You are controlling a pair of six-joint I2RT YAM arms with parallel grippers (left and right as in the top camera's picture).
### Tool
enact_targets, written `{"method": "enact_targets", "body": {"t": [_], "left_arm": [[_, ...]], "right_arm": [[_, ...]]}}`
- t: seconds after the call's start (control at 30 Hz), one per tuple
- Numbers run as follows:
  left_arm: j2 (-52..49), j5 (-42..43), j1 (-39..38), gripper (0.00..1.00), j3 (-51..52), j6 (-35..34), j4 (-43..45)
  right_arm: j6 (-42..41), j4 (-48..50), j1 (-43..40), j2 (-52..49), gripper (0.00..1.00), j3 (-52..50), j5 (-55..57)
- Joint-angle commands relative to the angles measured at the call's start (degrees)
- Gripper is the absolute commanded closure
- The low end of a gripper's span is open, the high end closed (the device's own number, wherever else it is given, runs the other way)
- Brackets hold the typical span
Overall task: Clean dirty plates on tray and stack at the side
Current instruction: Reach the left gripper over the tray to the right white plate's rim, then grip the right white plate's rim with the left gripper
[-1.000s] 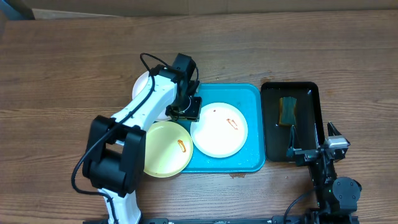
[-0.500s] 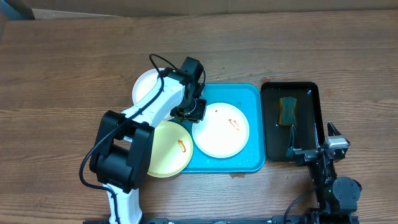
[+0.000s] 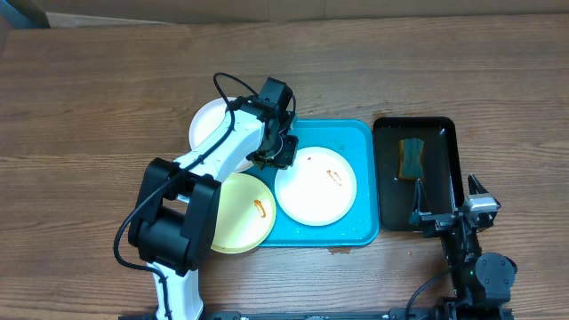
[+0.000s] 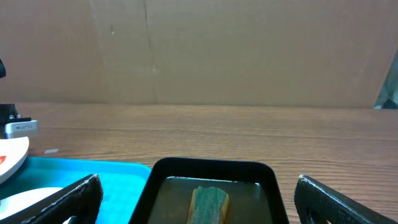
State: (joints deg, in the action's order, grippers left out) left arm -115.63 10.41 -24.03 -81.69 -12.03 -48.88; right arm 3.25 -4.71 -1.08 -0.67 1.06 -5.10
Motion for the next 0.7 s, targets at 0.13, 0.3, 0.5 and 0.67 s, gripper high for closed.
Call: {"method": "enact_targets", "body": {"t": [0.13,0.3,0.5,0.67], "left_arm": [[-1.01,-0.55,-0.79,0.86,0.68,0.0,-1.92],[-1.01,-2.1,-1.9,0.86,1.97,0.0,-0.17],[-1.01,-2.45,-2.08,0.96,2.67,0.0,1.62],[-1.01,-5.07,-1.57,0.96,2.27,0.0,4.42]], "right_arm": [[0.2,0.28,0.28,0.5,0.0,-0.61,0.31],[0.17,0.28,0.28,0.5,0.0,-0.61,0.31],[0.2,0.28,0.28,0.5,0.0,-0.61,0.28],[0.2,0.28,0.28,0.5,0.0,-0.61,0.31]]}}
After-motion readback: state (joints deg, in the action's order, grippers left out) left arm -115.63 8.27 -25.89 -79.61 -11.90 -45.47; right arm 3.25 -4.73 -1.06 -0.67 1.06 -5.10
